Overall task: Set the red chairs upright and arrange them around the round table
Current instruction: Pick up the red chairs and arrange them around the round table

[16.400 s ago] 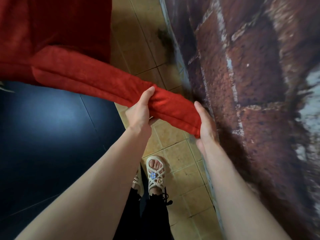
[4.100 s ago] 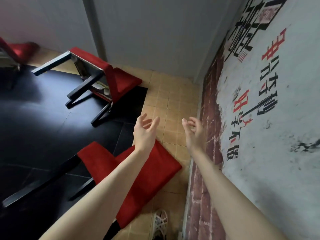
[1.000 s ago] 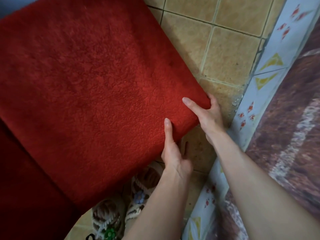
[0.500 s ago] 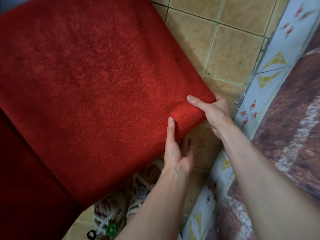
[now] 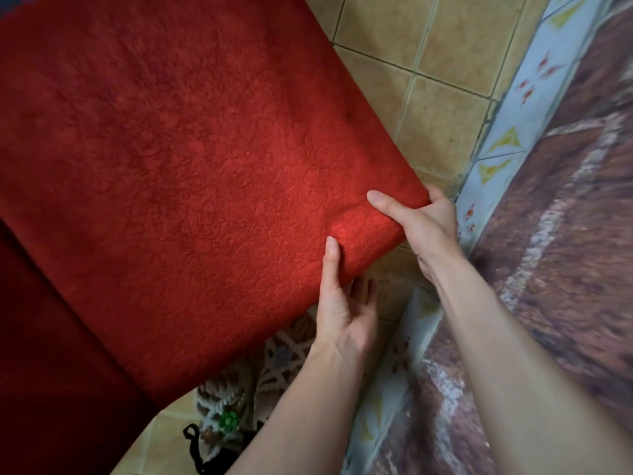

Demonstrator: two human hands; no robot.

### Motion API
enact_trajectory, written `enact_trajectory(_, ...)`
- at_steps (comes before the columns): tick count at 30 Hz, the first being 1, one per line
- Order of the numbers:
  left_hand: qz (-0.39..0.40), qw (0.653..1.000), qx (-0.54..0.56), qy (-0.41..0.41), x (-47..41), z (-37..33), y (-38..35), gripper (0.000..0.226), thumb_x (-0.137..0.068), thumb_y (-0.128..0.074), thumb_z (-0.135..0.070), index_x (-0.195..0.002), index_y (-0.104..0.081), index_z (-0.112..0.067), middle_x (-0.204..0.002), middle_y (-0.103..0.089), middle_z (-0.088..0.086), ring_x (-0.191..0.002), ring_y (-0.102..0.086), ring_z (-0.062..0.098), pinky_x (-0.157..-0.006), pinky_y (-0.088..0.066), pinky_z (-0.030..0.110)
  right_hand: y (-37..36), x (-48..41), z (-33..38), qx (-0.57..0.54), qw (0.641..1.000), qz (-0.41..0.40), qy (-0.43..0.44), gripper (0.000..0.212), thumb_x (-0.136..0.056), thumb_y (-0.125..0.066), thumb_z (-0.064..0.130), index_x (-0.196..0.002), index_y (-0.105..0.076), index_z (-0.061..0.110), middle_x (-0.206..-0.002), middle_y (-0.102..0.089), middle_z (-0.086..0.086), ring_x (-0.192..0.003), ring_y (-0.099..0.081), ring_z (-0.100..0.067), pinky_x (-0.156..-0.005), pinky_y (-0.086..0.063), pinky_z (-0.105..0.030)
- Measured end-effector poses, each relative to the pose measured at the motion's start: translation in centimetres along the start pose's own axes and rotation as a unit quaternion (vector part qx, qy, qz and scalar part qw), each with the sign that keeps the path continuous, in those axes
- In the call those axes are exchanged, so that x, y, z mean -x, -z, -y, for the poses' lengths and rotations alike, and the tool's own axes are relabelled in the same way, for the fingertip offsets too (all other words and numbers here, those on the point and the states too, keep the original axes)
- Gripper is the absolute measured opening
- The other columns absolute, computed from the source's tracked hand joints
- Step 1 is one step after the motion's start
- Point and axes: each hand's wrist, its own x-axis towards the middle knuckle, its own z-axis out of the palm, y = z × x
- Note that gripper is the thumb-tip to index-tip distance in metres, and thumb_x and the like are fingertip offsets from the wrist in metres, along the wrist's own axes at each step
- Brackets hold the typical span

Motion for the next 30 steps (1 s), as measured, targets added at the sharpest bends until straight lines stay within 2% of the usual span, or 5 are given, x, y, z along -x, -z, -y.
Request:
enact_trajectory(13, 0.022, 0.998, 0.045, 0.033, 12.6, -2.8, 0.6, 0.082, -0.059, -0.078, -0.039, -0.133, -0.054, -0.015, -0.124, -0.062, 0.008, -0.117, -0.056, 0.02, -0.109, -0.039, 0.039, 0.3, 10.1, 8.8, 0.052, 0.997, -0.027, 0.04, 0.1, -0.033, -0.093, 0.052, -0.12, -0.057, 0.018, -0.105, -0.071, 0.004, -0.087, -0.07, -0.004, -0.077, -0.055, -0.019)
enact_trajectory(17, 0.038, 0.997, 0.054, 0.04, 16.1, -3.7, 1.1, 0.082, -0.058, -0.078, -0.04, -0.133, -0.055, -0.015, -0.124, -0.062, 0.008, -0.118, -0.056, 0.02, -0.107, -0.041, 0.039, 0.4, 13.2, 11.1, 0.07, 0.996, -0.002, 0.051, 0.08, -0.031, -0.092, 0.057, -0.099, -0.07, 0.02, -0.105, -0.072, -0.004, -0.09, -0.072, -0.012, -0.081, -0.058, -0.03)
enact_trajectory(21, 0.055, 0.996, 0.066, 0.039, 18.8, -4.4, 2.0, 0.082, -0.057, -0.079, -0.039, -0.132, -0.056, -0.016, -0.121, -0.064, 0.006, -0.115, -0.057, 0.019, -0.106, -0.043, 0.04, 0.3, 16.0, 12.8, 0.089, 0.995, 0.0, 0.046, 0.098, -0.028, -0.091, 0.063, -0.112, -0.066, 0.018, -0.12, -0.064, -0.01, -0.099, -0.069, -0.015, -0.088, -0.057, -0.033)
enact_trajectory(25, 0.065, 0.995, 0.068, 0.037, 21.3, -5.2, 3.1, 0.079, -0.058, -0.079, -0.04, -0.129, -0.056, -0.016, -0.116, -0.067, 0.005, -0.112, -0.06, 0.018, -0.105, -0.043, 0.041, 0.3, 19.3, 14.7, 0.098, 0.994, 0.007, 0.046, 0.081, -0.034, -0.091, 0.057, -0.103, -0.067, 0.022, -0.098, -0.074, 0.005, -0.087, -0.072, -0.007, -0.08, -0.058, -0.028)
enact_trajectory(30, 0.087, 0.993, 0.064, 0.049, 24.4, -6.2, 4.6, 0.079, -0.056, -0.079, -0.043, -0.127, -0.058, -0.016, -0.116, -0.067, 0.004, -0.114, -0.06, 0.017, -0.106, -0.042, 0.04, -0.2, 23.2, 16.6, 0.107, 0.992, -0.002, 0.066, 0.091, -0.034, -0.09, 0.057, -0.112, -0.064, 0.017, -0.098, -0.073, 0.006, -0.086, -0.071, -0.006, -0.081, -0.058, -0.028)
